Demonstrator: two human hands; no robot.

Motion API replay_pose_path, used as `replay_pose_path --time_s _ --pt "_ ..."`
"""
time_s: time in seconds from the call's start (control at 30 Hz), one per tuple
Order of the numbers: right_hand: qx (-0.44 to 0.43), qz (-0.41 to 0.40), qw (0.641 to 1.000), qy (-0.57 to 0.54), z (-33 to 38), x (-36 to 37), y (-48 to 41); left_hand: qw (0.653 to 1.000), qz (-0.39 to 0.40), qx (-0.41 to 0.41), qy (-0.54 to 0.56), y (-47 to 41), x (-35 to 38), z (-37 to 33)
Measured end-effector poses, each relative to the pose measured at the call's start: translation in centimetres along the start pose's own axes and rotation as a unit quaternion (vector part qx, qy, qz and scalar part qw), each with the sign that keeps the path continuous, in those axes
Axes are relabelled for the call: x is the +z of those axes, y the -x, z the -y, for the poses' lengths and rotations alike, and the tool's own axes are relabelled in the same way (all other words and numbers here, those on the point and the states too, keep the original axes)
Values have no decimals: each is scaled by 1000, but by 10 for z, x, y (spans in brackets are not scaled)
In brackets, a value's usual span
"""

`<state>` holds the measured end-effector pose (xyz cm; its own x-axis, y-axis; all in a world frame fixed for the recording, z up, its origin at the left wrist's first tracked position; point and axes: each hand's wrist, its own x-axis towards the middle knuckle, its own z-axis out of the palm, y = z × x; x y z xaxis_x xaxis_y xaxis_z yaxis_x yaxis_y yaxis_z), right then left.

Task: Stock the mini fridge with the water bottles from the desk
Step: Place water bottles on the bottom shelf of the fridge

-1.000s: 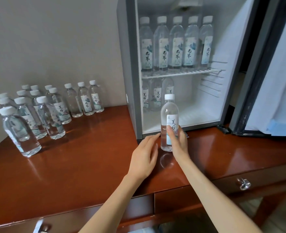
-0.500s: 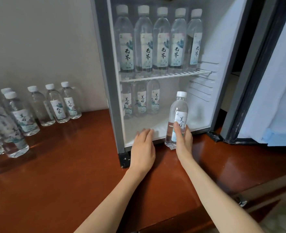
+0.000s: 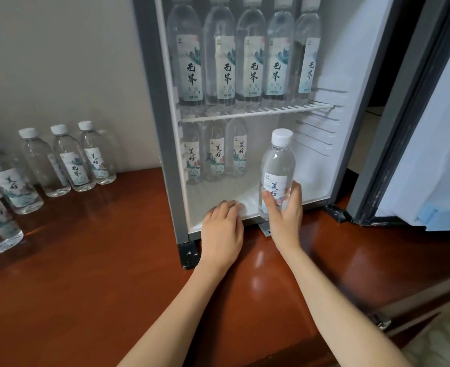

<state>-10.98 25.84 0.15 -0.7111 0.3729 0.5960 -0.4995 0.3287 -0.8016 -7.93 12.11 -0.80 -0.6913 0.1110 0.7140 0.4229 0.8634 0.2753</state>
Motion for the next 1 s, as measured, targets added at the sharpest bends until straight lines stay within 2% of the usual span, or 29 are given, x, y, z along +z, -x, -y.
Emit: replay_pose_path --time_s 0.1,0.2,0.37,0.53,0.67,0.8,1.0 --pt "-27 25 999 9 1 2 0 1000 -1 0 0 2 0 1" --pt "-14 30 999 1 0 1 -4 1000 3 -1 2 3 0 1" --pt "24 -4 999 -21 -2 -2 -7 1000 -1 -4 4 3 1 2" --pt "2 -10 997 78 -8 0 -7 1000 1 -6 1 2 2 1" --pt "-26 -3 981 192 -9 0 -5 1000 4 -7 3 3 1 1" --pt "11 1 975 224 -6 1 -11 1000 3 -8 4 3 0 0" --pt "84 63 958 265 -9 11 -50 1000 8 -6 3 5 -1 0"
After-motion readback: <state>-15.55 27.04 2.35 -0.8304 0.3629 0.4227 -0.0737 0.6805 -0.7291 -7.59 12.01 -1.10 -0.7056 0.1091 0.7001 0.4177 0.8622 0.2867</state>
